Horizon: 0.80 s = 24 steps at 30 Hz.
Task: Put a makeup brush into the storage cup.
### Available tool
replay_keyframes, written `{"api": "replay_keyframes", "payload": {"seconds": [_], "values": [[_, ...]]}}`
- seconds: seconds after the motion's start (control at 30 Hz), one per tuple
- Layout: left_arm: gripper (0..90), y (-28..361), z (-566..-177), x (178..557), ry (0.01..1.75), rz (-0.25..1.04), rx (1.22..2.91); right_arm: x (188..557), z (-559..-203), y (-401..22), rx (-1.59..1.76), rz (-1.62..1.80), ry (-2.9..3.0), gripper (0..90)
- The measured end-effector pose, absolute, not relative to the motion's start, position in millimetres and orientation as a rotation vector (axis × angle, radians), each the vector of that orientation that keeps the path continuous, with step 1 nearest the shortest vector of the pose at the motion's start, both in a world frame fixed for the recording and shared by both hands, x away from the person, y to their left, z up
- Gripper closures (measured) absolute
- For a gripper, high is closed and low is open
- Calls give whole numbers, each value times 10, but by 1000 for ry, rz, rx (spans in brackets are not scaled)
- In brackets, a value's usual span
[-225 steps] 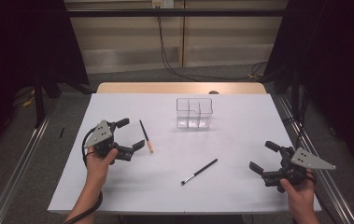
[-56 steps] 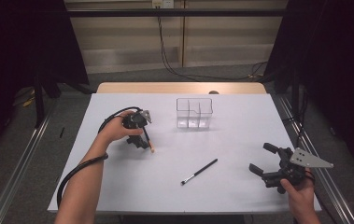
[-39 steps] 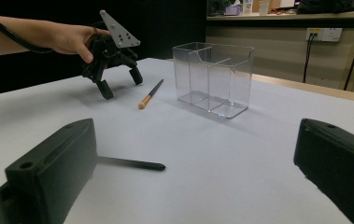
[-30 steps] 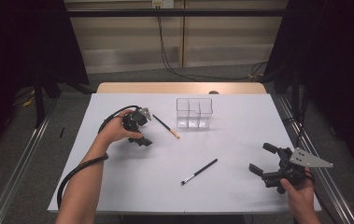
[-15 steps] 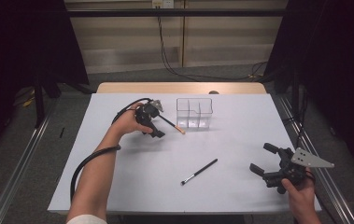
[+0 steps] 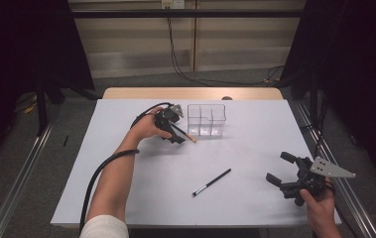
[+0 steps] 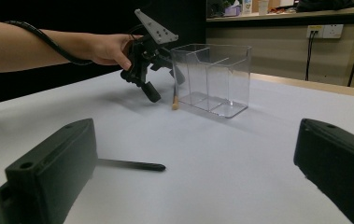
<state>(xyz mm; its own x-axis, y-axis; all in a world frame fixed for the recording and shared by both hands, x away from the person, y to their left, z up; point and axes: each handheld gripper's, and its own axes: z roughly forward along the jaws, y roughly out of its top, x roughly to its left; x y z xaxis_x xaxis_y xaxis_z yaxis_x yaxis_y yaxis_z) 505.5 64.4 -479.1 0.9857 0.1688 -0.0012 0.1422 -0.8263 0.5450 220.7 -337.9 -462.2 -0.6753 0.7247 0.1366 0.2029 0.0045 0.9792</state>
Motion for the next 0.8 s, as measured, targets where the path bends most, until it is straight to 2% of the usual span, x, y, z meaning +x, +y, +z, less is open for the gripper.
{"api": "replay_keyframes", "payload": {"seconds": [0.1, 0.17, 0.3, 0.33, 0.4, 0.43, 0.57, 0.6, 0.67, 0.7, 0.8], "values": [[17, 650, -4791, 5055, 254, 44, 2557, 2205, -4621, -3376, 953, 1714, 1881, 0], [80, 671, -4776, 5044, 261, 26, 2558, 2205, -4622, -3375, 953, 1712, 1882, 0], [141, 675, -4725, 5009, 266, 20, 2593, 2204, -4621, -3376, 953, 1714, 1882, 0], [211, 674, -4716, 4993, 269, 26, 2594, 2203, -4619, -3375, 949, 1711, 1883, 0], [279, 678, -4692, 4969, 269, 15, 2603, 2203, -4615, -3372, 947, 1715, 1880, 0], [279, 683, -4681, 4958, 253, 16, 2609, 2201, -4612, -3370, 945, 1716, 1879, 0], [461, 729, -4650, 4917, 248, 3, 2616, 2203, -4615, -3365, 942, 1712, 1886, 0], [461, 741, -4637, 4904, 255, 6, 2625, 2203, -4615, -3365, 942, 1712, 1886, 0], [553, 763, -4617, 4876, 254, 0, 2641, 2206, -4616, -3365, 942, 1711, 1887, 0], [629, 773, -4612, 4854, 273, -8, 2639, 2207, -4616, -3365, 943, 1713, 1886, 0], [663, 814, -4603, 4811, 302, -7, 2643, 2208, -4616, -3364, 943, 1712, 1888, 0]]}}
